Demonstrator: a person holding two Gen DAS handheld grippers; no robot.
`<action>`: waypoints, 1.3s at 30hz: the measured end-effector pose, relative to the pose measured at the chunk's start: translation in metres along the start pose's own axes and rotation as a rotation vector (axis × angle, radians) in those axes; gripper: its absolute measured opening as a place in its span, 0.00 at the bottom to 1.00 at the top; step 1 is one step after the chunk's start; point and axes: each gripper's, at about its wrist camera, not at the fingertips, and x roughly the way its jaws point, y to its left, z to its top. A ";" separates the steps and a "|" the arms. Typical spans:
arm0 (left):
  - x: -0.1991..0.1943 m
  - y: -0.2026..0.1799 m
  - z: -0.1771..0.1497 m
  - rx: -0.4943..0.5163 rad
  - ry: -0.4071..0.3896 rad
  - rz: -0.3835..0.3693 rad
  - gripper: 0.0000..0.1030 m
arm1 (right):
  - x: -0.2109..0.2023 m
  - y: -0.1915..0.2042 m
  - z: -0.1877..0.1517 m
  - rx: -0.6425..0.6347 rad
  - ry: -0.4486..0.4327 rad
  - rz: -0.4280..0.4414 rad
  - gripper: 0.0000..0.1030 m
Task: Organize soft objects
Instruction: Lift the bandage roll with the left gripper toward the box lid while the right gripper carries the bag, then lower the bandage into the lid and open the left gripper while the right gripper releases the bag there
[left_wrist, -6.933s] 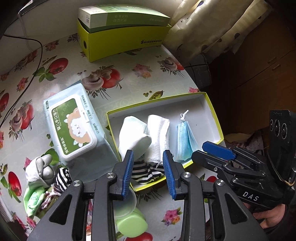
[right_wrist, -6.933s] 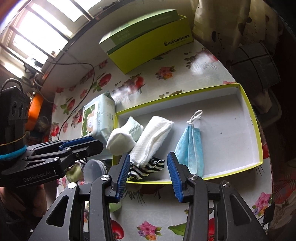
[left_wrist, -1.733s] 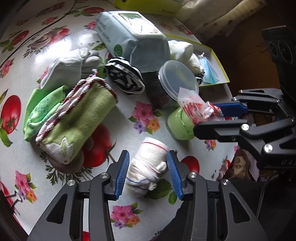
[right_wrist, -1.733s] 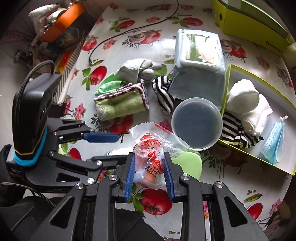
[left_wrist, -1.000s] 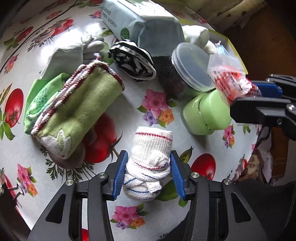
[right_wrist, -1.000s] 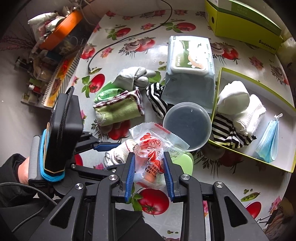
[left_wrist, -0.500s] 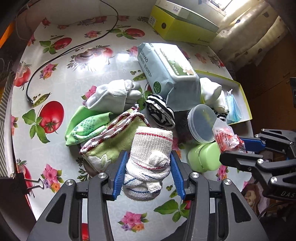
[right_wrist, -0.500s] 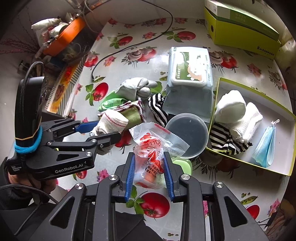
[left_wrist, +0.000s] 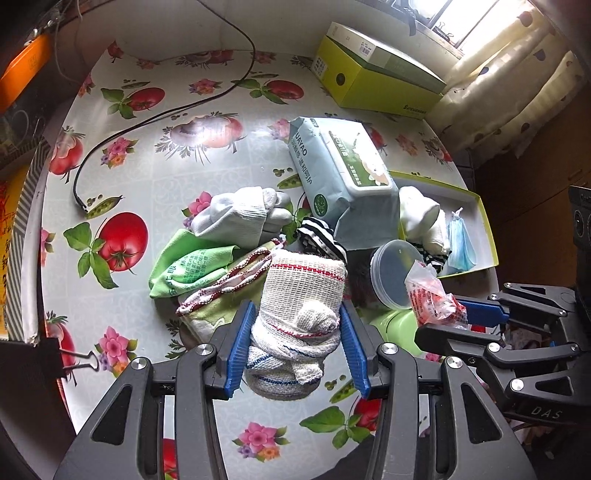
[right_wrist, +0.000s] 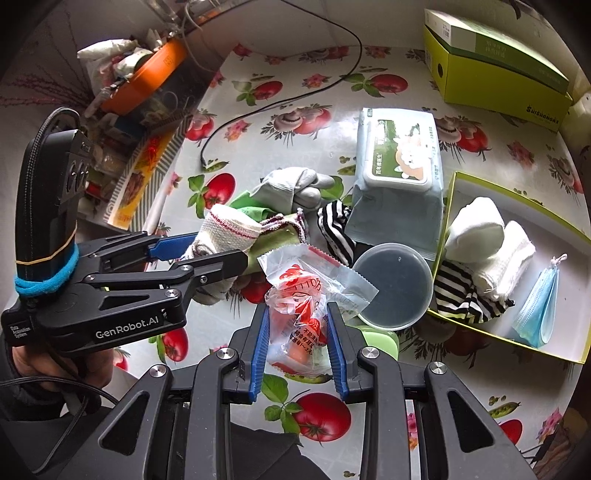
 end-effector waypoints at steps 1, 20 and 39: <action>-0.001 0.000 0.001 -0.004 -0.001 -0.001 0.46 | -0.001 -0.001 0.001 0.001 -0.003 0.002 0.27; 0.008 -0.014 0.004 0.000 0.038 -0.022 0.46 | -0.004 -0.026 -0.005 0.068 -0.015 0.021 0.27; 0.040 -0.116 0.042 0.213 0.089 -0.048 0.46 | -0.041 -0.141 -0.024 0.295 -0.103 -0.048 0.27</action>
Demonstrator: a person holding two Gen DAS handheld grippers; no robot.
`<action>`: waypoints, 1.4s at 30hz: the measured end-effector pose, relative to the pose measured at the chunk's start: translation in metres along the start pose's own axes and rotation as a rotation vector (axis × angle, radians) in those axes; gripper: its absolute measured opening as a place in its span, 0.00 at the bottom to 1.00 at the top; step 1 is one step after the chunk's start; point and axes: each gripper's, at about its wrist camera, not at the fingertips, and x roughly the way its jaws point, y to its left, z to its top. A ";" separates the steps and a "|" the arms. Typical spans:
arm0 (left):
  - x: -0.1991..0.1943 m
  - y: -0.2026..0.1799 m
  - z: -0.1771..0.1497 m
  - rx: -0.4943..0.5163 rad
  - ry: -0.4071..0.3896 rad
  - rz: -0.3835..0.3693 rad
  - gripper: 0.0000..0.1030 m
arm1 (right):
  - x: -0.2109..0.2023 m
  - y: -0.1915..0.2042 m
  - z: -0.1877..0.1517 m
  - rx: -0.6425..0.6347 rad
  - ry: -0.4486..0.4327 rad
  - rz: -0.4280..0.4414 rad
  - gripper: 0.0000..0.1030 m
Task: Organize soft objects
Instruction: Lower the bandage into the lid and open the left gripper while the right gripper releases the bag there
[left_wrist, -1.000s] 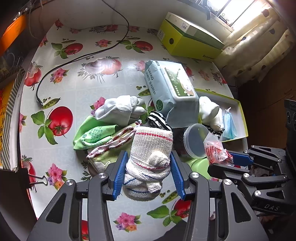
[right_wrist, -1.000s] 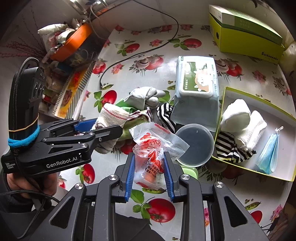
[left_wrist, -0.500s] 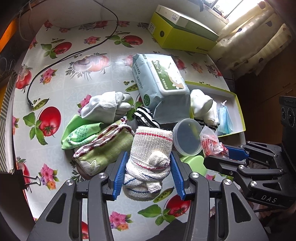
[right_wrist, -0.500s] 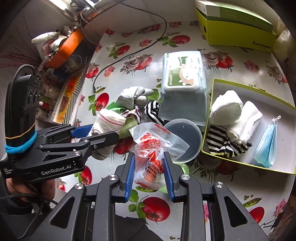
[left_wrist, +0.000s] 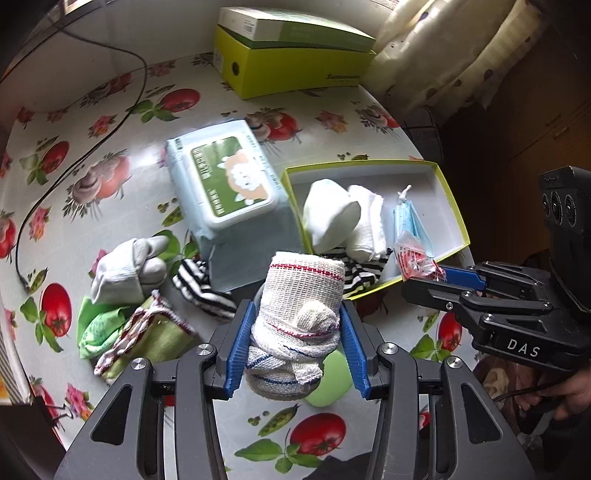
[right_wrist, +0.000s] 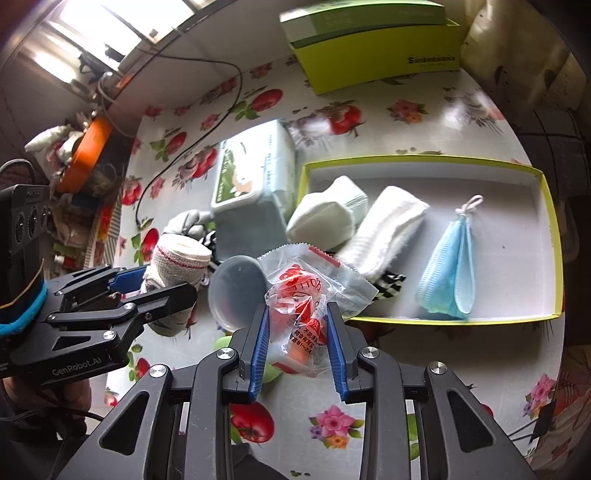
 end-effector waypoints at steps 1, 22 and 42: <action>0.003 -0.007 0.004 0.015 0.006 -0.001 0.46 | -0.002 -0.008 0.000 0.016 -0.006 -0.005 0.27; 0.068 -0.093 0.081 0.154 0.076 -0.057 0.46 | -0.011 -0.131 0.018 0.200 -0.054 -0.143 0.28; 0.110 -0.112 0.120 0.179 0.117 -0.082 0.46 | -0.011 -0.148 0.008 0.285 -0.073 -0.140 0.50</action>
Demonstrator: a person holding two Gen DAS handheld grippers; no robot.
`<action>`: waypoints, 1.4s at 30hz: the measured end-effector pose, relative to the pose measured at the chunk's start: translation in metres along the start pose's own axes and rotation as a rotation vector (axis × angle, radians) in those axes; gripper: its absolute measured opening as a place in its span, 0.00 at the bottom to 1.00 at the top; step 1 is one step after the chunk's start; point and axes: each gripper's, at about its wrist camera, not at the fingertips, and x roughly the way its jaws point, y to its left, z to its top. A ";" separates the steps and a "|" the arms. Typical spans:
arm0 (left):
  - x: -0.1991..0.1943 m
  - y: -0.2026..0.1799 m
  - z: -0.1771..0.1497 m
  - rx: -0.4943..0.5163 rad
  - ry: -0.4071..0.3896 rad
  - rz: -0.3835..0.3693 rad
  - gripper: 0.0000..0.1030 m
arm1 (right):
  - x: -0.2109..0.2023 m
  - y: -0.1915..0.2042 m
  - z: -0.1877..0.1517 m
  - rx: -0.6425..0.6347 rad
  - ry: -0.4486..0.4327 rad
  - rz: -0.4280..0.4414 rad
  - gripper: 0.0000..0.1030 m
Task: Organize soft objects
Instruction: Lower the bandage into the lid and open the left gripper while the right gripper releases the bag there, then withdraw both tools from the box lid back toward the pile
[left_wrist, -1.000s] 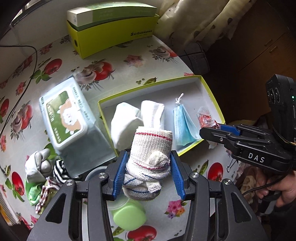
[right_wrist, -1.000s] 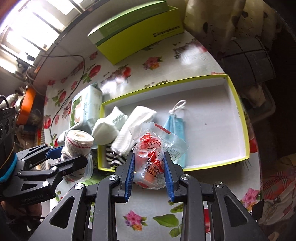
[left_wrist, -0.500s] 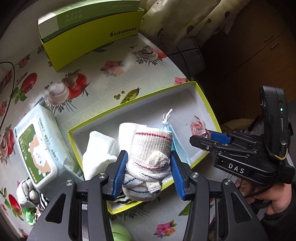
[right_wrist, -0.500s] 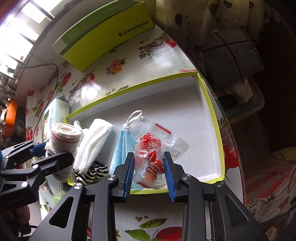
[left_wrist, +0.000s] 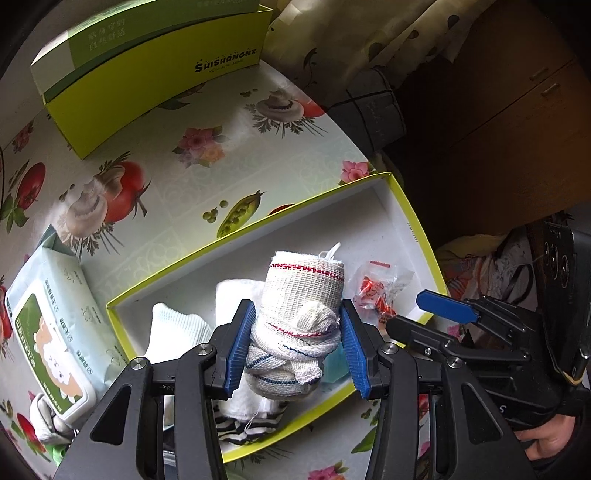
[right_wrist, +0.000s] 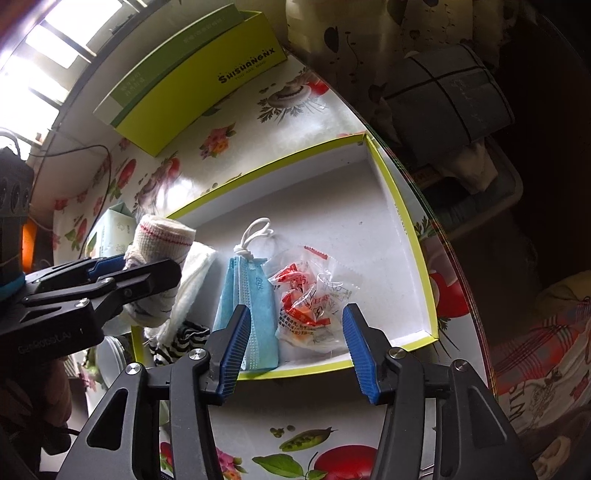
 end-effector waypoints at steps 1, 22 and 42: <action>0.003 -0.002 0.004 0.002 0.000 0.000 0.46 | 0.000 0.000 -0.001 0.001 0.000 0.001 0.50; -0.015 -0.001 -0.008 -0.016 -0.037 -0.059 0.46 | -0.012 0.018 -0.012 -0.026 -0.008 0.019 0.50; -0.074 0.043 -0.085 -0.123 -0.085 -0.016 0.46 | -0.027 0.102 -0.034 -0.201 -0.001 0.035 0.50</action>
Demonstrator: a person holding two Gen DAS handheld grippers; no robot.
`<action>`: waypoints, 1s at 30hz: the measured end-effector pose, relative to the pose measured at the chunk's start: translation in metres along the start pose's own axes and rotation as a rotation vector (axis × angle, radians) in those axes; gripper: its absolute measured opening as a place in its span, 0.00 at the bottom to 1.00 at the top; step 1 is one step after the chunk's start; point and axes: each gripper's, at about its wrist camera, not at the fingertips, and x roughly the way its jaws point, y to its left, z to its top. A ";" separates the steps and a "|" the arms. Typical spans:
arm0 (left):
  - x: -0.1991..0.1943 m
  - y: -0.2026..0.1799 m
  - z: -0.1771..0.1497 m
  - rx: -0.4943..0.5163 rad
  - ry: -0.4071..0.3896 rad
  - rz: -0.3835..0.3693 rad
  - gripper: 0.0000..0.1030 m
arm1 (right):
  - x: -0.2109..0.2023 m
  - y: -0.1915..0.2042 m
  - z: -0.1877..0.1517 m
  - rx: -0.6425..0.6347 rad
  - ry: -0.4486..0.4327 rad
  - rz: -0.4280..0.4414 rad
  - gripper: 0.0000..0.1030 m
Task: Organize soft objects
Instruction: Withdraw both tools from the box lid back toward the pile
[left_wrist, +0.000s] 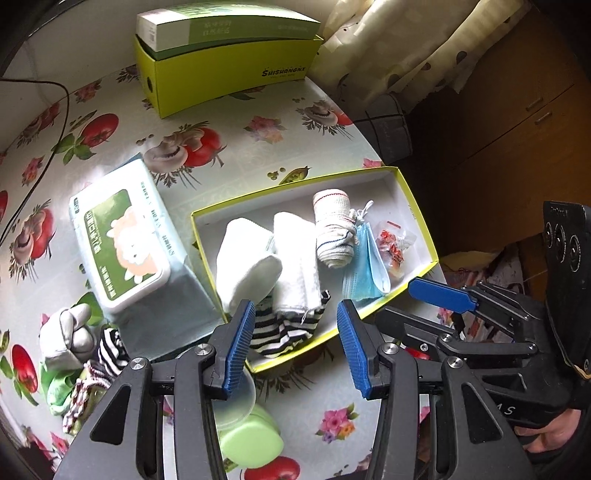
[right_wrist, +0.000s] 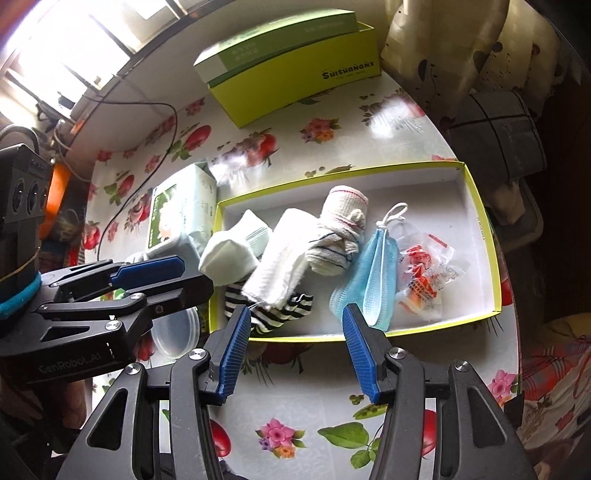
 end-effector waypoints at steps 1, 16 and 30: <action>-0.003 0.003 -0.004 -0.009 -0.007 -0.003 0.46 | -0.001 0.004 -0.001 -0.009 -0.001 0.001 0.50; -0.059 0.043 -0.043 -0.090 -0.150 0.032 0.46 | -0.003 0.068 -0.009 -0.166 -0.021 0.038 0.50; -0.075 0.096 -0.098 -0.227 -0.166 0.096 0.46 | 0.009 0.125 -0.026 -0.265 0.050 0.112 0.50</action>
